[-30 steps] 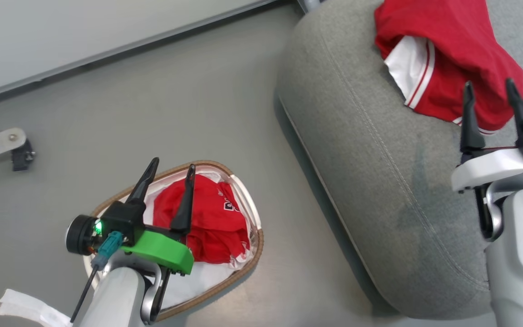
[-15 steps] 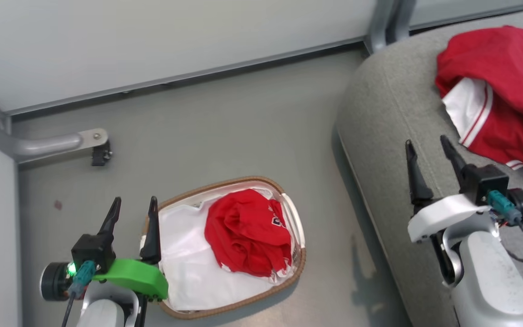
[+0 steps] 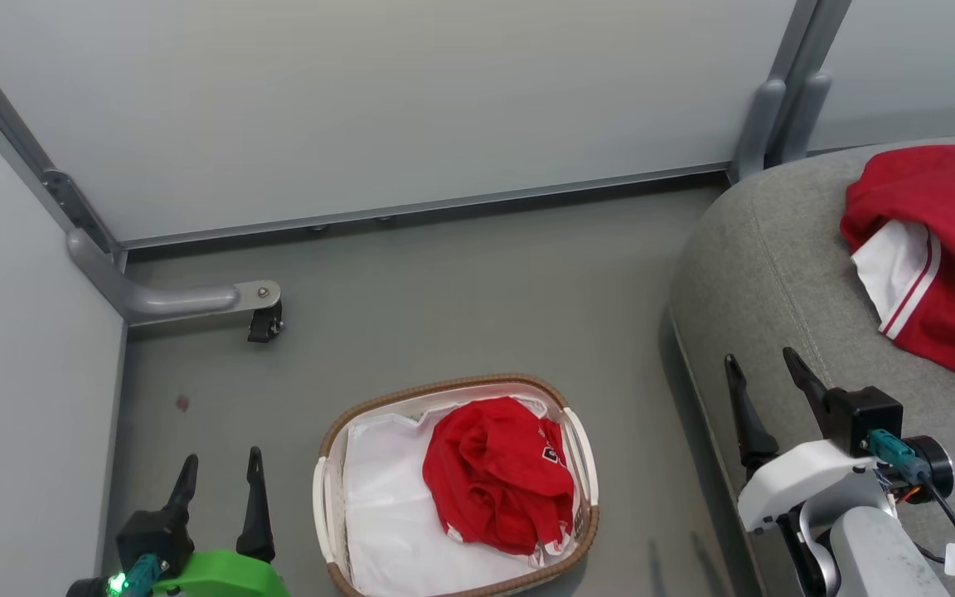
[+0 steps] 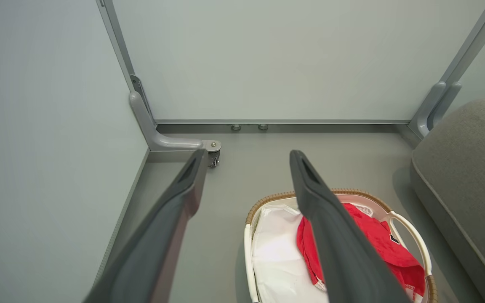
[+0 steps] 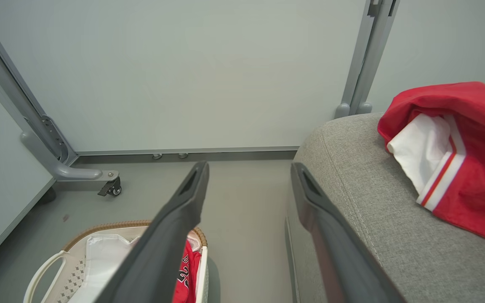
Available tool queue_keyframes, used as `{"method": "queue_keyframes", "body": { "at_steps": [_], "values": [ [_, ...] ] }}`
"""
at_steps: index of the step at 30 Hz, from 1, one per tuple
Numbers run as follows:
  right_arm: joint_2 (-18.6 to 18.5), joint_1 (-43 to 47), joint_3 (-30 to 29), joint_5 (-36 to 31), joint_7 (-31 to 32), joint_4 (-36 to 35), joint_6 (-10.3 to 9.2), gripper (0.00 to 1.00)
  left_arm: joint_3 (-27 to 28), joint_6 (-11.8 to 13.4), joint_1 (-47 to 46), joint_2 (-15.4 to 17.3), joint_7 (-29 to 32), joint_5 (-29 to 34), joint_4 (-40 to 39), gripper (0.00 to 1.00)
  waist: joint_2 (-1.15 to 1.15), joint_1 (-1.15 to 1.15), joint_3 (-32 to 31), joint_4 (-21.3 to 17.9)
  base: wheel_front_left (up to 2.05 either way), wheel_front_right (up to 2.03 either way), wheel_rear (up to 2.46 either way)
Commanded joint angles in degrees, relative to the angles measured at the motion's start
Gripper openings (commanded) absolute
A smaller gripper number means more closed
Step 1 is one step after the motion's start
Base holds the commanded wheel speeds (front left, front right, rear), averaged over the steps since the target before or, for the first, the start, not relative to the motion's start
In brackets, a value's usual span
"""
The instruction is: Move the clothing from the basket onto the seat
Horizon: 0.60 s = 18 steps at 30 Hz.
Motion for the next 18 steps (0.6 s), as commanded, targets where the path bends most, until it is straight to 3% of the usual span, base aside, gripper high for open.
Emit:
{"method": "queue_keyframes", "body": {
  "at_steps": [1, 9, 18],
  "values": [
    [-0.2, 1.2, 0.1, 0.6, -0.1, 0.1, -0.08, 1.00, 0.0, 0.3, 1.2, 0.0, 0.0, -0.4, -0.3, 1.00, 0.00, 0.00, -1.4, 1.0, 0.00, 0.00, 0.00],
    [-0.3, -0.2, 0.4, 0.1, -0.1, 0.4, -0.08, 1.00, -1.7, -0.5, 1.0, 0.0, 0.0, -3.1, 0.2, 1.00, 0.00, 0.00, 0.4, 0.6, 0.00, 0.00, 0.00],
    [-0.3, -6.1, 1.4, -0.4, -0.1, -4.6, -0.08, 1.00, -5.5, -1.6, -6.4, 0.0, 0.0, -5.8, 2.1, 1.00, 0.00, 0.00, 9.7, -1.7, 0.00, 0.00, 0.00]
  ]
}}
